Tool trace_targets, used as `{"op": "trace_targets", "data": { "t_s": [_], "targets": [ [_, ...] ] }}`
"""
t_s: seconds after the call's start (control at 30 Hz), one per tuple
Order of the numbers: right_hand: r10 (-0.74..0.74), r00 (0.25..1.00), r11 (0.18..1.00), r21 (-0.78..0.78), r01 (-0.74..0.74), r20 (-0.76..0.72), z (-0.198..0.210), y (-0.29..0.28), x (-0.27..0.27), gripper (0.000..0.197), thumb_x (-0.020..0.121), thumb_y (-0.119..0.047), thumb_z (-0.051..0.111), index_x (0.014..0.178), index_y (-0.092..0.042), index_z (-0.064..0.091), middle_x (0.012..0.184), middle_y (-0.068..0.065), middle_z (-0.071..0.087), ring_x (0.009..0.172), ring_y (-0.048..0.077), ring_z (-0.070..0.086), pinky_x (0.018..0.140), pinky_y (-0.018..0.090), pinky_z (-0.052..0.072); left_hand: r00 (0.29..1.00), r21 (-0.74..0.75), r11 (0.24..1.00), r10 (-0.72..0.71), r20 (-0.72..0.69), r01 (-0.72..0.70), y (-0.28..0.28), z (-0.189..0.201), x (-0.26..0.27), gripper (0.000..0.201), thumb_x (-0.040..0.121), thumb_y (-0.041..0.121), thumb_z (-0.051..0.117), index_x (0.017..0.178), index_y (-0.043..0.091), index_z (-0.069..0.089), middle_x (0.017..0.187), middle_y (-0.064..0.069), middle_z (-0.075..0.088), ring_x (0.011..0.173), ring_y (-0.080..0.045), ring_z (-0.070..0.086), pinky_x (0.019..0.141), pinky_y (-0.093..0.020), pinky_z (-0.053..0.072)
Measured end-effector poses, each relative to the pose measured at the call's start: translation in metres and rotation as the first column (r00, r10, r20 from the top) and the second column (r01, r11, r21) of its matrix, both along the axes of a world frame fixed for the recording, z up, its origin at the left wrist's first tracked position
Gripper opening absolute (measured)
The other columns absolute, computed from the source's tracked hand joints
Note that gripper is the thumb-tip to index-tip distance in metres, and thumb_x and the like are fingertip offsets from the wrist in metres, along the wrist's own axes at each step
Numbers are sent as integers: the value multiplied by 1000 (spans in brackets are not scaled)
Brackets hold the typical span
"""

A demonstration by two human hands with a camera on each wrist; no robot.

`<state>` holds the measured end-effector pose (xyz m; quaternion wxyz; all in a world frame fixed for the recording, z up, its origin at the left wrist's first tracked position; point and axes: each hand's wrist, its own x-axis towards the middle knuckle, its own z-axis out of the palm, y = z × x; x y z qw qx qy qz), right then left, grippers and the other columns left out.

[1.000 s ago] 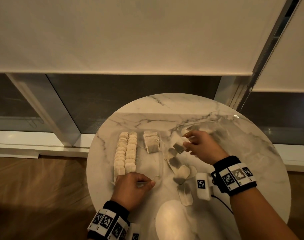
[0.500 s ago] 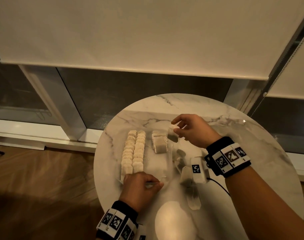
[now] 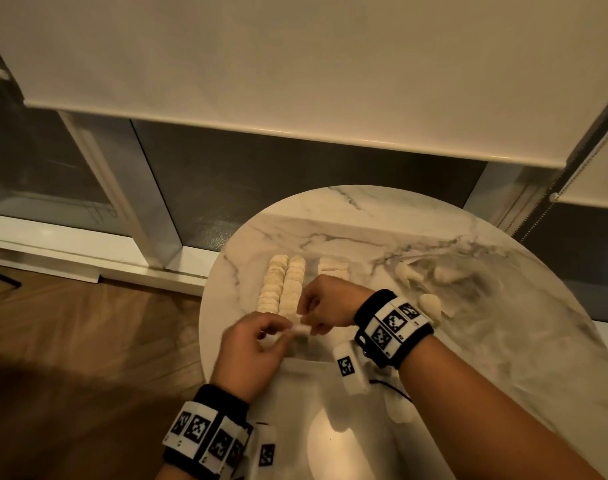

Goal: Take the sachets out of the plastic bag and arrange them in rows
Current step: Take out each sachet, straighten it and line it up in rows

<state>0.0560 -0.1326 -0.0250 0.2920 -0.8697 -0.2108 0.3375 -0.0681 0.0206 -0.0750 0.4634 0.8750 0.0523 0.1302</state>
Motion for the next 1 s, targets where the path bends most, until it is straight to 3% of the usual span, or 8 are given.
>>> {"op": "trace_targets", "data": {
  "t_s": [0.13, 0.23, 0.33, 0.5, 0.63, 0.77, 0.9, 1.0],
  "targets": [
    [27, 997, 996, -88, -33, -72, -17, 15, 1, 9, 89, -3, 70, 92, -12, 69, 102, 20, 74, 91, 32, 75, 87, 45, 60, 976, 101, 982, 171, -131, -159, 31, -10, 0, 34, 75, 22, 83, 102, 34, 68, 107, 11, 59, 98, -11, 59, 82, -30, 53],
    [26, 998, 992, -122, -34, -61, -19, 24, 4, 9, 88, -5, 72, 97, -8, 72, 89, 12, 72, 83, 27, 73, 86, 42, 61, 953, -16, 987, 152, -260, -162, 35, -13, -4, 40, 78, 26, 82, 114, 31, 64, 113, 10, 60, 99, -9, 60, 82, -29, 55],
    [74, 997, 975, -212, -68, 21, -18, 34, 8, 16, 86, -9, 75, 102, -9, 75, 86, 5, 70, 79, 18, 68, 87, 39, 60, 952, -115, 980, 127, -277, -164, 33, -12, -4, 38, 80, 24, 81, 112, 30, 62, 108, 12, 65, 93, -6, 64, 80, -31, 58],
    [100, 994, 948, -308, -84, 36, -18, 44, 12, 22, 81, -6, 79, 104, -7, 77, 101, 10, 76, 95, 23, 73, 90, 38, 59, 948, -129, 978, 121, -293, -165, 33, -15, -2, 39, 79, 25, 81, 111, 33, 61, 105, 12, 65, 91, -10, 66, 81, -37, 60],
    [87, 995, 944, -324, -66, 48, -17, 47, 13, 20, 81, -5, 79, 101, -9, 77, 85, 3, 75, 87, 20, 75, 85, 37, 61, 950, -135, 976, 127, -286, -171, 31, -13, -3, 38, 80, 25, 80, 112, 33, 60, 103, 14, 64, 89, -7, 65, 80, -33, 59],
    [137, 986, 926, -367, -92, 99, -14, 47, 9, 23, 82, -13, 79, 105, -11, 76, 101, 9, 76, 93, 24, 74, 87, 39, 60, 954, -144, 975, 123, -274, -167, 31, -13, -3, 37, 82, 25, 79, 113, 31, 59, 103, 15, 64, 89, -6, 65, 79, -31, 59],
    [96, 987, 957, -285, -56, 127, -2, 37, 9, 24, 86, -18, 77, 109, -15, 72, 90, 3, 71, 86, 19, 73, 72, 30, 61, 958, -69, 990, 98, -268, -121, 32, -17, -4, 37, 86, 33, 74, 118, 34, 56, 112, 10, 61, 92, -8, 63, 81, -32, 58],
    [-19, 987, 985, -164, 46, 160, 6, 20, 10, 17, 88, -23, 74, 104, -21, 70, 92, 2, 71, 85, 21, 73, 67, 32, 62, 961, 31, 996, 88, -262, -83, 31, -23, -6, 37, 88, 40, 68, 123, 33, 56, 122, 6, 56, 102, -10, 58, 88, -31, 53]
  ]
}}
